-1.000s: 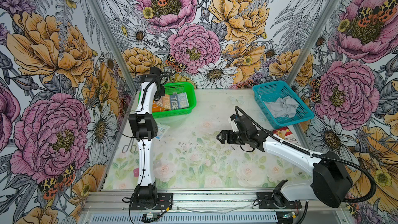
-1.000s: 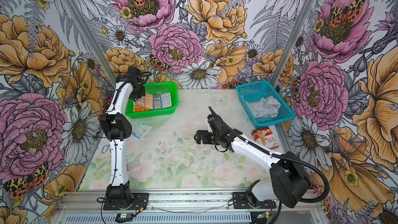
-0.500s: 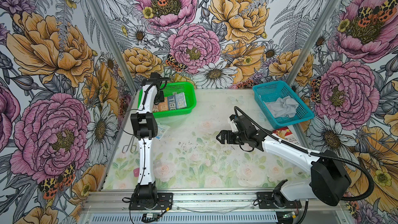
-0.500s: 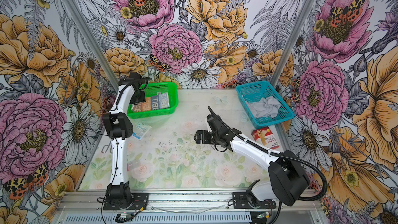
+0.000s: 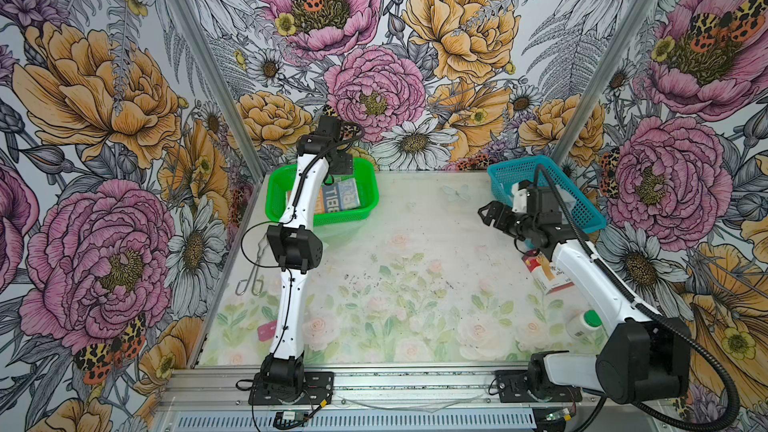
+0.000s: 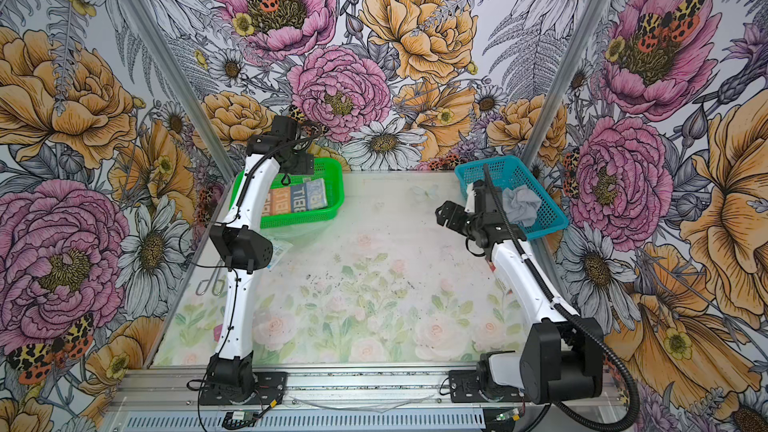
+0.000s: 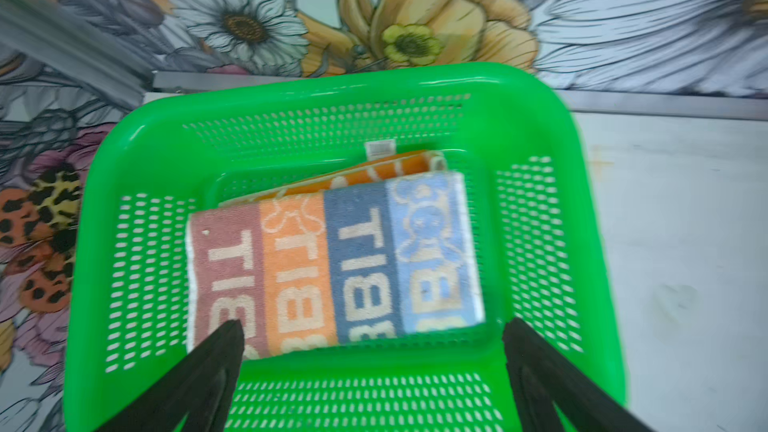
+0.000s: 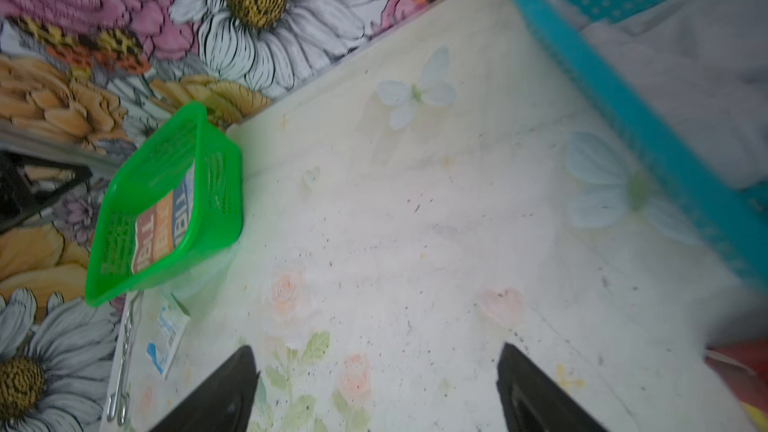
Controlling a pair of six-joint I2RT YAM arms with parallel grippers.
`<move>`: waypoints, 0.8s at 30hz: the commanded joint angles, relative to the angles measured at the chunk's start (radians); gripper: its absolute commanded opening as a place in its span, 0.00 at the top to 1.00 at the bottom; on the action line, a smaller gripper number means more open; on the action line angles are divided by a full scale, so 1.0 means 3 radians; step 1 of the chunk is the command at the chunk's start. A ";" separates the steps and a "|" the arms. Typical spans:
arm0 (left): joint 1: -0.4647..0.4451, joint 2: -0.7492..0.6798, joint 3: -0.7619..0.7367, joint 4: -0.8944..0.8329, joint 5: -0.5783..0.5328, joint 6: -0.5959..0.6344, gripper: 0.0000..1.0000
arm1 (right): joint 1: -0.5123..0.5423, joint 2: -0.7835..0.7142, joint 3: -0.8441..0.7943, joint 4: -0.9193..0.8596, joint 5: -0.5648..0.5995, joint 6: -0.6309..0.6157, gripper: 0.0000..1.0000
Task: Fold and stack the towels
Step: 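Grasp the grey towel in the teal basket with the right gripper while the left withdraws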
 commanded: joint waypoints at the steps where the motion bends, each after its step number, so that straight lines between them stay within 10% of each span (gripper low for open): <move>1: -0.0276 -0.0326 0.0067 -0.0038 0.0995 -0.0001 0.01 | -0.0501 0.0082 0.0145 -0.0127 0.0157 -0.0060 0.12; 10: -0.1594 -0.0399 -0.0045 -0.0045 0.1449 0.0213 0.01 | -0.1159 0.1142 0.0887 -0.0083 0.0342 -0.0159 0.14; 13: -0.1812 -0.0483 -0.0231 -0.0121 0.0214 0.0547 0.01 | -0.1317 0.1554 0.1185 -0.0084 0.0193 -0.0130 0.15; 19: -0.1710 -0.0672 -0.0741 -0.0096 0.0068 0.0919 0.01 | -0.1449 0.2103 0.1618 -0.0093 0.0167 -0.0248 0.16; 24: -0.1392 -0.1626 -0.1968 0.0510 0.0924 0.1089 0.01 | -0.1501 0.2366 0.1853 -0.0089 0.0168 -0.0234 0.16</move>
